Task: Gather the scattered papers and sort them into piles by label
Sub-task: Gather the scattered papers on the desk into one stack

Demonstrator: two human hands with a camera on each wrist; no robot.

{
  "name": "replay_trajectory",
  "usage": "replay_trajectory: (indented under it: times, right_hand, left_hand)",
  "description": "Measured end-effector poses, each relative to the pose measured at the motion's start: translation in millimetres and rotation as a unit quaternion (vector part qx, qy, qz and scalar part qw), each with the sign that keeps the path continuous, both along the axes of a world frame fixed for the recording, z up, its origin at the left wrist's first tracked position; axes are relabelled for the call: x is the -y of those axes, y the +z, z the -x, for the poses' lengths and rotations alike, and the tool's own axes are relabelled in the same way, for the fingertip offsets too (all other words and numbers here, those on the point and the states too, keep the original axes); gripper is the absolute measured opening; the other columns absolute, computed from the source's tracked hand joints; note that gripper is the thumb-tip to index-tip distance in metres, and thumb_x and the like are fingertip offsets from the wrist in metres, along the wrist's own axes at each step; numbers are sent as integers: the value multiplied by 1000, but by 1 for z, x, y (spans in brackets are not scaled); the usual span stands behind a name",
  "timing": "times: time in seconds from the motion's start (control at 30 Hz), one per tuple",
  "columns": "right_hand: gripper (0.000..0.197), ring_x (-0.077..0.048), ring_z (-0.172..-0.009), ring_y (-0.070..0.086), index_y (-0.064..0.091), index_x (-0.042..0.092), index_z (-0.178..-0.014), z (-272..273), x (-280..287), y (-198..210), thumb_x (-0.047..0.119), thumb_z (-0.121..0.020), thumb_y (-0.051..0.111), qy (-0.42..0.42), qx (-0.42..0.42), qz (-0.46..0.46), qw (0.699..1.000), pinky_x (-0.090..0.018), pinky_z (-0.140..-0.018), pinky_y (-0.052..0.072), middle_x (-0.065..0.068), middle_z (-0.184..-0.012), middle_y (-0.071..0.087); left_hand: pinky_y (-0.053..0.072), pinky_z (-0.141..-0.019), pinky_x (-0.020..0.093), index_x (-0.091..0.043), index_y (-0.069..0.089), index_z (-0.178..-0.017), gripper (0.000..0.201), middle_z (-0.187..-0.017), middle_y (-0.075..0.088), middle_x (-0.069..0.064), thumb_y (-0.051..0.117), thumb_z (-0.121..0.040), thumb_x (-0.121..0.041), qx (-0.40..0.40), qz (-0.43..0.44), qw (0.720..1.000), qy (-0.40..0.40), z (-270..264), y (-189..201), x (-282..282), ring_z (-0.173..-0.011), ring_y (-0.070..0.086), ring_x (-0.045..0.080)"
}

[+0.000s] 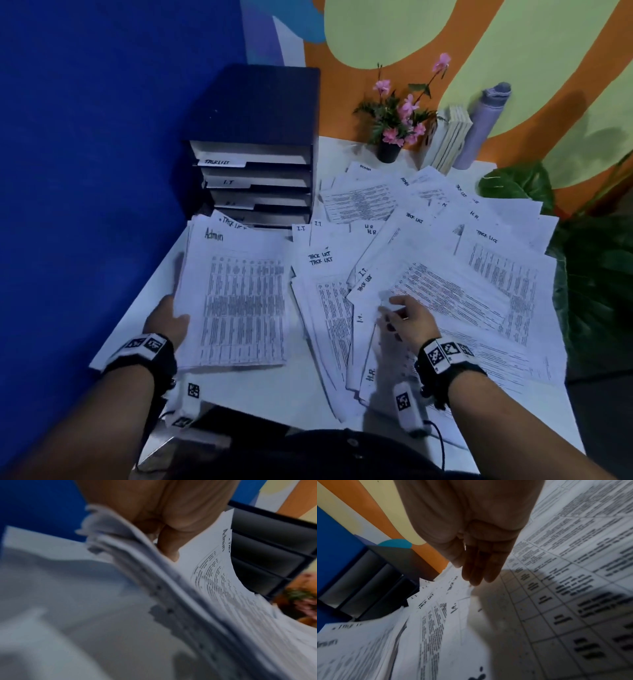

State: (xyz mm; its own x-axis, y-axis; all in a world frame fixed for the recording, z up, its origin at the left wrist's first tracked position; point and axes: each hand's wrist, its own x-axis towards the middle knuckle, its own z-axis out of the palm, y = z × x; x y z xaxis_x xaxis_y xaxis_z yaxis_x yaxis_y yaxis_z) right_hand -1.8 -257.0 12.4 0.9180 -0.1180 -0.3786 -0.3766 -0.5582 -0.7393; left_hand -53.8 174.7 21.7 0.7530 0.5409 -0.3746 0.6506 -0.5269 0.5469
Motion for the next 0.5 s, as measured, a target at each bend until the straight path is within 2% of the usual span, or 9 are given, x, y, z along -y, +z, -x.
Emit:
replay_trajectory:
  times: [0.07, 0.13, 0.2, 0.27, 0.33, 0.37, 0.43, 0.5]
  right_hand:
    - [15, -20, -86, 69, 59, 32, -101, 1, 1, -3, 37, -89, 66, -4, -2, 27, 1000, -42, -85, 57, 3, -89, 72]
    - [18, -21, -94, 66, 60, 25, -110, 2, 3, -2, 30, -93, 62, -6, -1, 57, 998, -37, -88, 54, 2, -96, 69]
    - [22, -21, -100, 63, 61, 20, -115, 4, 7, 0, 23, -94, 59, -9, 6, 77, 997, -33, -91, 51, -1, -104, 69]
    - [25, -21, -103, 62, 62, 17, -117, 5, 13, 1, 23, -93, 60, -26, 16, 93, 995, -32, -96, 49, -2, -110, 69]
    - [27, -24, -105, 63, 63, 13, -118, 5, 25, 2, 24, -93, 61, -52, 27, 101, 993, -33, -96, 49, -4, -113, 69]
    - [27, -27, -105, 63, 63, 13, -118, 5, 33, 2, 22, -93, 60, -61, 31, 115, 991, -34, -95, 50, -7, -115, 68]
    - [28, -32, -107, 61, 64, 16, -119, 9, 54, 3, 17, -92, 57, -86, 25, 176, 980, -38, -93, 51, -12, -120, 64]
    - [34, -37, -118, 50, 60, 23, -124, 18, 80, 3, 20, -92, 52, -118, -4, 256, 959, -46, -97, 47, -15, -130, 53]
  left_hand:
    - [43, -89, 40, -2, 44, -134, 42, -124, 55, 25, 49, -92, -5, -23, -26, 999, 21, 6, -3, -20, -107, 55, 40]
    - [41, -96, 43, -4, 39, -140, 51, -133, 50, 25, 53, -91, -4, -22, -46, 998, 39, 9, -5, -30, -115, 51, 42]
    - [35, -106, 48, -12, 27, -148, 67, -148, 34, 19, 58, -88, -5, -27, -77, 996, 36, 4, -6, -30, -130, 38, 41]
    - [33, -109, 52, -21, 19, -150, 75, -154, 22, 10, 59, -88, -10, -44, -128, 991, 10, -8, -4, -16, -135, 28, 38]
    - [36, -106, 51, -22, 27, -148, 68, -150, 28, 12, 58, -88, -12, 2, -134, 990, -32, -25, -4, 10, -132, 32, 37]
    - [38, -106, 49, -21, 34, -145, 62, -146, 34, 13, 58, -89, -11, 40, -102, 993, -54, -33, -4, 29, -129, 38, 36]
    - [42, -103, 41, -16, 45, -139, 50, -136, 49, 9, 57, -90, -8, 91, 27, 993, -70, -45, -4, 70, -121, 51, 30]
    - [47, -98, 37, -14, 53, -131, 42, -122, 60, 5, 58, -90, -11, 63, 138, 987, -62, -52, -10, 109, -110, 59, 27]
